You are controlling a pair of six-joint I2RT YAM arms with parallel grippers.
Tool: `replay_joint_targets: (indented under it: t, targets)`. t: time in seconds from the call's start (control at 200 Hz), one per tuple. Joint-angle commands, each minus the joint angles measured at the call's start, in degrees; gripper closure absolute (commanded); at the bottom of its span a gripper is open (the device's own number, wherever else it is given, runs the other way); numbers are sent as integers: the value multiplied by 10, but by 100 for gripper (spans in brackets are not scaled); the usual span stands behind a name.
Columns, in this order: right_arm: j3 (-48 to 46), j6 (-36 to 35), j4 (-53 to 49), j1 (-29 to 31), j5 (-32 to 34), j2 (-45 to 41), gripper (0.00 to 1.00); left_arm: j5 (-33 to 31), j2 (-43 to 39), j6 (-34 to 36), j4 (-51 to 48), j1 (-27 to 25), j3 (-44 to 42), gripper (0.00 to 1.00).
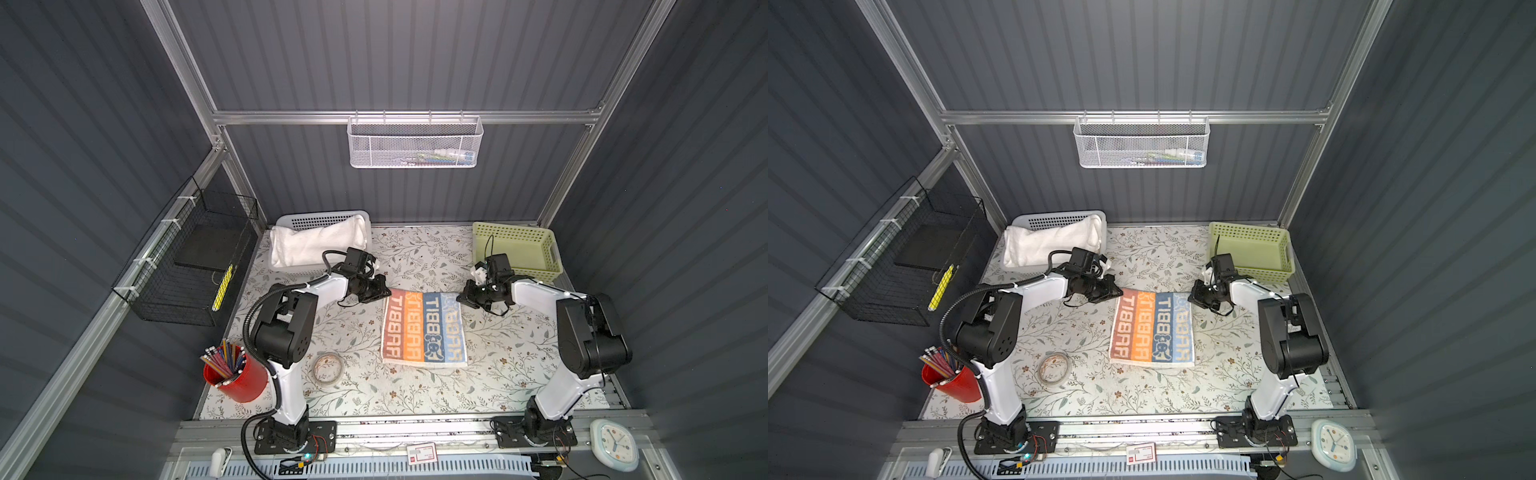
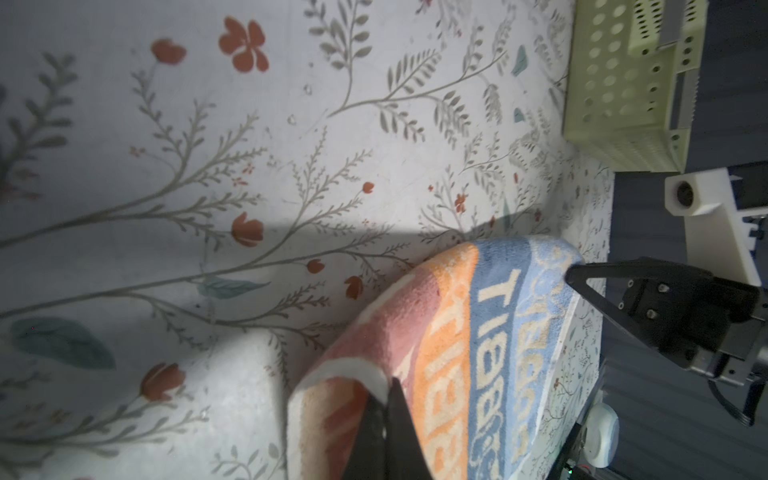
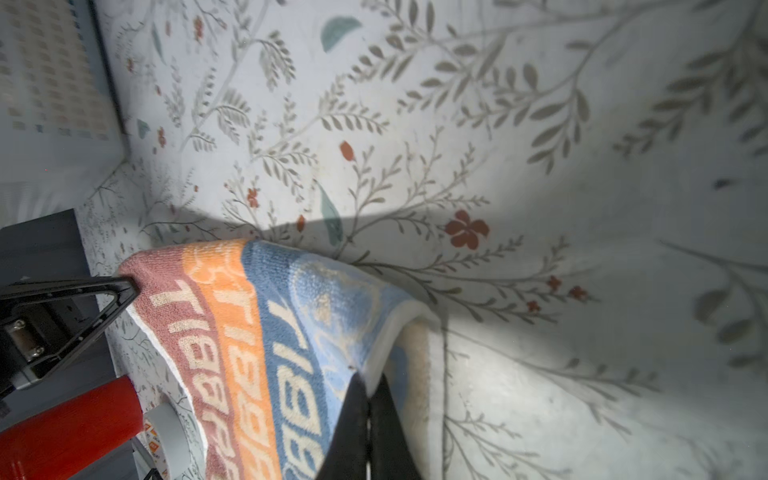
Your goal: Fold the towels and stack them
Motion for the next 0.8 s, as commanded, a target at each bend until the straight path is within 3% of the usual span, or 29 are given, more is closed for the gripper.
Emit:
replay_joint_targets:
  t: [0.0, 0.325, 0.605, 0.795]
  targets:
    - [39, -25, -49, -2, -10, -68, 100, 19, -61, 33, -20, 5, 48, 100]
    - [92, -59, -164, -2, 0, -235, 100, 31, -171, 51, -38, 7, 88, 100]
    - [82, -51, -224, 5, 15, -410, 100, 32, -311, 54, -54, 6, 47, 100]
    - [91, -34, -293, 9, 24, -497, 100, 37, -400, 13, -86, 5, 14, 100]
